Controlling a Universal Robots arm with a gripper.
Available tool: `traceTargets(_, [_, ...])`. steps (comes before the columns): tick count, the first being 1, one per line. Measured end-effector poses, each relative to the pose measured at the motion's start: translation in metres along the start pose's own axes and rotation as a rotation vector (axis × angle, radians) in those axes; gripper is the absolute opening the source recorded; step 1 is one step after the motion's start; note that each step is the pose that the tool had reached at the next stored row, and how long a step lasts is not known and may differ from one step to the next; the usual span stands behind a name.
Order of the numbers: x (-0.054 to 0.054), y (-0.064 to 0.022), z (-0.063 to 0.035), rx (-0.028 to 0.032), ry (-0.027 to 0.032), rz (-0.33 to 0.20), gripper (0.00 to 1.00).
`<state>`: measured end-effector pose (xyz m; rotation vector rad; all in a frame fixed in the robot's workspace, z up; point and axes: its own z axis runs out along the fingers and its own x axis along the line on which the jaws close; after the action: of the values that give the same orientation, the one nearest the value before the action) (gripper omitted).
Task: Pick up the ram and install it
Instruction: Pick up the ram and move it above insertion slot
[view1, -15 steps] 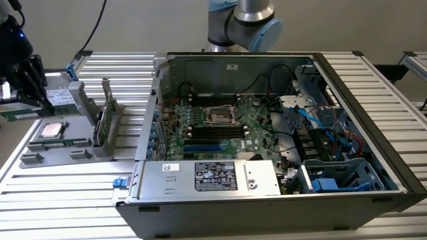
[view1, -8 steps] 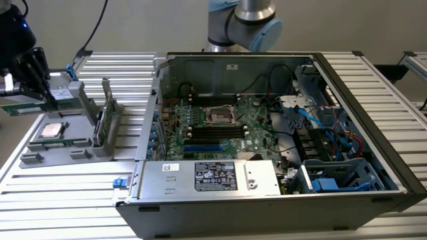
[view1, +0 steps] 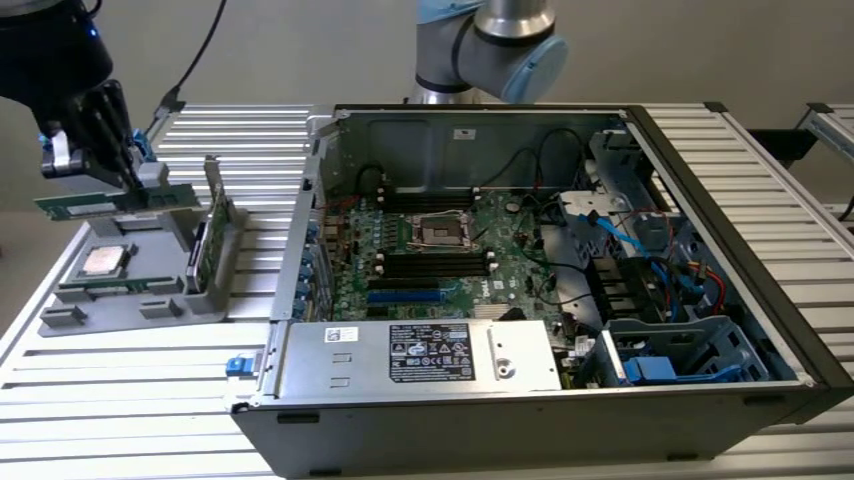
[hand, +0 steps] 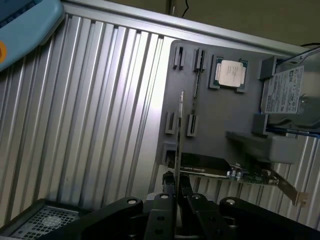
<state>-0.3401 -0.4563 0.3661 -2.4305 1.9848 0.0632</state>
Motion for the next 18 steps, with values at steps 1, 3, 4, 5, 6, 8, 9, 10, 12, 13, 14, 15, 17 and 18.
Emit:
traceTargets(1, [0.001,-0.0044,-0.0011,0.0003,-0.0010,0.000,0.15])
traceTargets(3, [0.003,-0.0132,-0.0033,0.0006,-0.0026,0.000,0.15])
traceTargets(4, [0.003,-0.0178,-0.0045,0.0007,-0.0034,0.000,0.15])
traceTargets(5, [0.004,-0.0224,-0.0055,0.0010,-0.0044,0.000,0.15])
traceTargets(6, [0.005,-0.0265,-0.0065,0.0011,-0.0051,0.000,0.15])
traceTargets(8, [0.007,-0.0356,-0.0086,0.0015,-0.0069,0.000,0.15])
traceTargets(9, [0.008,-0.0400,-0.0096,0.0016,-0.0077,0.000,0.15])
traceTargets(10, [0.009,-0.0444,-0.0104,0.0018,-0.0085,0.000,0.15])
traceTargets(12, [0.011,-0.0533,-0.0121,0.0021,-0.0098,0.000,0.15])
traceTargets(13, [0.011,-0.0576,-0.0130,0.0022,-0.0104,0.000,0.15])
traceTargets(14, [0.012,-0.0621,-0.0139,0.0022,-0.0109,0.000,0.15])
traceTargets(15, [0.013,-0.0668,-0.0147,0.0024,-0.0116,-0.001,0.15])
traceTargets(17, [0.015,-0.0755,-0.0165,0.0026,-0.0124,-0.001,0.15])
traceTargets(18, [0.016,-0.0800,-0.0175,0.0026,-0.0126,-0.001,0.15])
